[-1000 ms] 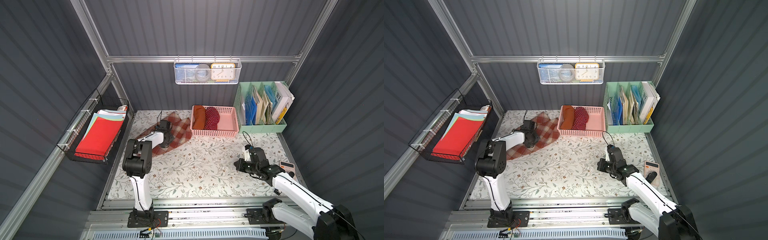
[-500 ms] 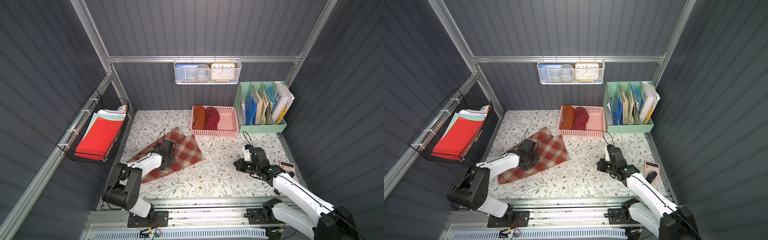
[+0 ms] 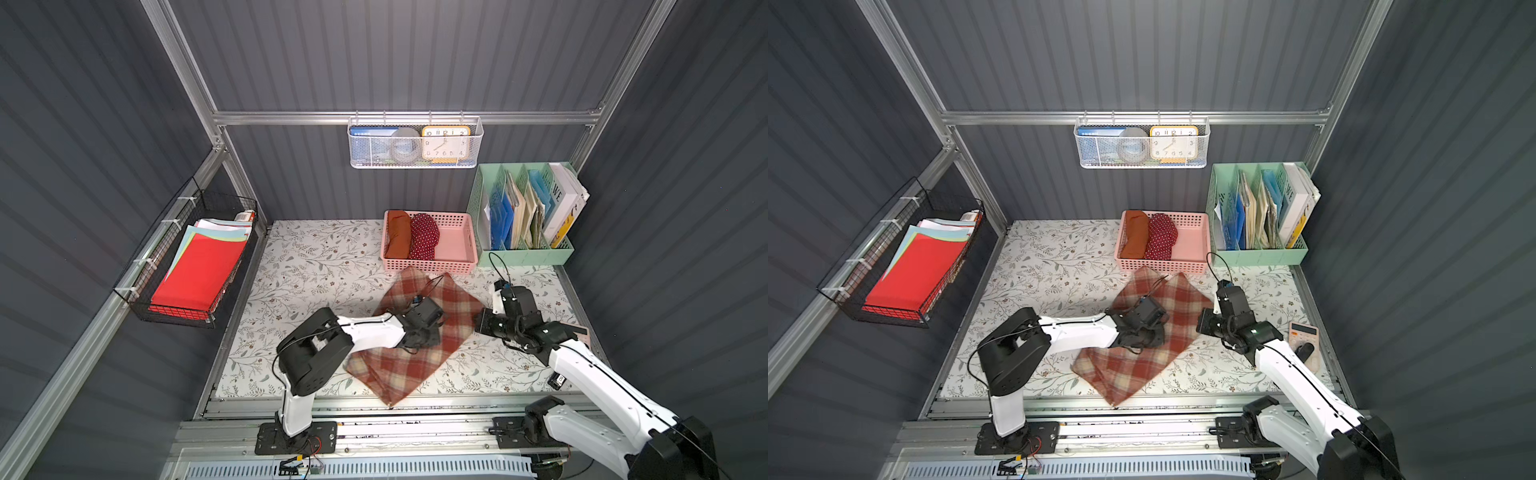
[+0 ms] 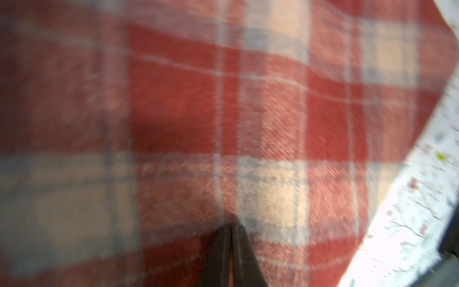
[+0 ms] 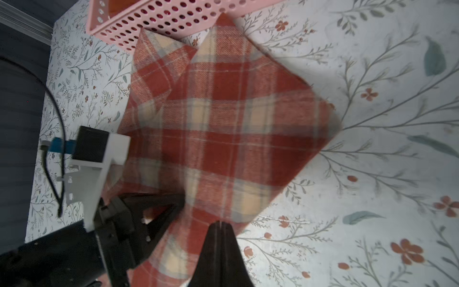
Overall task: Roll up the skirts
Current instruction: Move the skirt to the center of the board, then adjust the skirt at the center of the board.
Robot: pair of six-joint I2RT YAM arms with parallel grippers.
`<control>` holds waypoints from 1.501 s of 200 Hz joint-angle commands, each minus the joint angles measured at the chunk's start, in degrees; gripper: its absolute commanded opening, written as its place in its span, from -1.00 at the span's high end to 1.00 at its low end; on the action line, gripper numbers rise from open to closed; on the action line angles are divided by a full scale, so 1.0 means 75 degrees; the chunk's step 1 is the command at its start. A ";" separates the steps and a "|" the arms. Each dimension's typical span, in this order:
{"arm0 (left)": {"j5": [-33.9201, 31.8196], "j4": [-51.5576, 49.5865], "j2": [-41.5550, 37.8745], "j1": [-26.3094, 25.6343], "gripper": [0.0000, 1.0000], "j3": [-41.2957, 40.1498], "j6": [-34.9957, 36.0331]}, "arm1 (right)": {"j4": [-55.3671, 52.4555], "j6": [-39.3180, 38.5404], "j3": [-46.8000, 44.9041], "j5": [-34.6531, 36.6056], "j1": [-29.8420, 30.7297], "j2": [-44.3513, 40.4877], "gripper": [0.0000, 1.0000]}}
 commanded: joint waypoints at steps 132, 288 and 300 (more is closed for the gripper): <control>-0.1839 -0.2706 -0.5272 -0.0044 -0.32 -0.2912 -0.1581 | 0.0811 -0.0942 0.2936 0.0376 0.1357 0.4955 1.00; -0.1128 -0.0315 -0.5873 -0.0131 1.00 -0.6404 -0.5419 | 0.0140 -0.0414 0.2892 0.1288 0.1070 0.6390 1.00; -0.0937 -0.0111 -0.5716 0.0271 1.00 -0.6445 -0.5120 | 0.0123 -0.0345 0.2609 0.1398 0.0951 0.6186 1.00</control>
